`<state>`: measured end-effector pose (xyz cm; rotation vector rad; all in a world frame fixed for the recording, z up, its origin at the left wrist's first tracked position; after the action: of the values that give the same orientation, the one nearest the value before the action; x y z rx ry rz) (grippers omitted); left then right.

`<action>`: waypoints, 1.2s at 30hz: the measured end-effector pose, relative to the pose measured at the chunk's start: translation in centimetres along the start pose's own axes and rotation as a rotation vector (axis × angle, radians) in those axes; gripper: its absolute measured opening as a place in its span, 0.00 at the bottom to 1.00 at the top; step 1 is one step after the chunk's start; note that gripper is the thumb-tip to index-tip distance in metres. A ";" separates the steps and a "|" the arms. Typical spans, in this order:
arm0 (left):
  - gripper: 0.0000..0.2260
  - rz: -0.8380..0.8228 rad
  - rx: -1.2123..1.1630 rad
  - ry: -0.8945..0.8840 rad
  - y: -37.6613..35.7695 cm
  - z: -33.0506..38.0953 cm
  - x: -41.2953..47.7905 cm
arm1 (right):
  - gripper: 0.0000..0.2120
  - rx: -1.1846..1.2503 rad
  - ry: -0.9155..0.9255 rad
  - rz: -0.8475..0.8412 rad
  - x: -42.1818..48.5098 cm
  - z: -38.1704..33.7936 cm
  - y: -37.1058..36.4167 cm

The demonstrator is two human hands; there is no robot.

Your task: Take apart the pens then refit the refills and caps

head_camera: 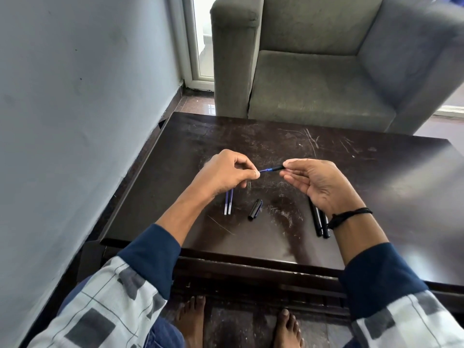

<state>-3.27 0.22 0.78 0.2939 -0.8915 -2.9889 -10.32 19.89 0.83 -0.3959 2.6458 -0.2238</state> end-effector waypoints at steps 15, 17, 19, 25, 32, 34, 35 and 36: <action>0.02 -0.065 0.112 -0.048 1.3 0.2 -0.1 | 0.06 -0.223 -0.096 -0.098 -0.3 -0.3 0.7; 0.02 -0.068 0.126 -0.064 1.4 0.3 -0.1 | 0.06 -0.244 -0.099 -0.106 -0.4 -0.3 0.6; 0.03 -0.059 0.158 -0.079 1.2 0.2 0.0 | 0.07 -0.263 -0.102 -0.127 -0.4 -0.3 0.5; 0.04 -0.023 0.217 -0.106 0.5 0.1 0.3 | 0.08 -0.348 -0.043 -0.173 -0.4 0.3 -0.8; 0.04 -0.005 0.203 -0.108 0.6 0.1 0.3 | 0.11 -0.438 0.061 -0.216 -0.5 0.0 -0.6; 0.04 -0.015 0.196 -0.108 0.5 0.1 0.3 | 0.09 -0.450 0.073 -0.200 -0.2 0.1 -0.6; 0.04 -0.018 0.198 -0.106 0.5 0.1 0.3 | 0.09 -0.451 0.074 -0.194 -0.1 0.2 -0.6; 0.04 -0.019 0.200 -0.105 0.4 0.1 0.2 | 0.09 -0.453 0.076 -0.190 -0.1 0.3 -0.6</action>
<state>-3.55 -0.09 1.09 0.1491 -1.2074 -2.9596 -9.99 19.34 0.78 -0.7988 2.7210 0.3164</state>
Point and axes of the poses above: each hand's wrist, its own x-axis towards the middle knuckle, its own y-axis out of the back of the hand, z = x × y, the point moved 2 cm from there along x, towards the middle knuckle, and after that the axes turned 7 degrees about -z, right-handed, at the moved point
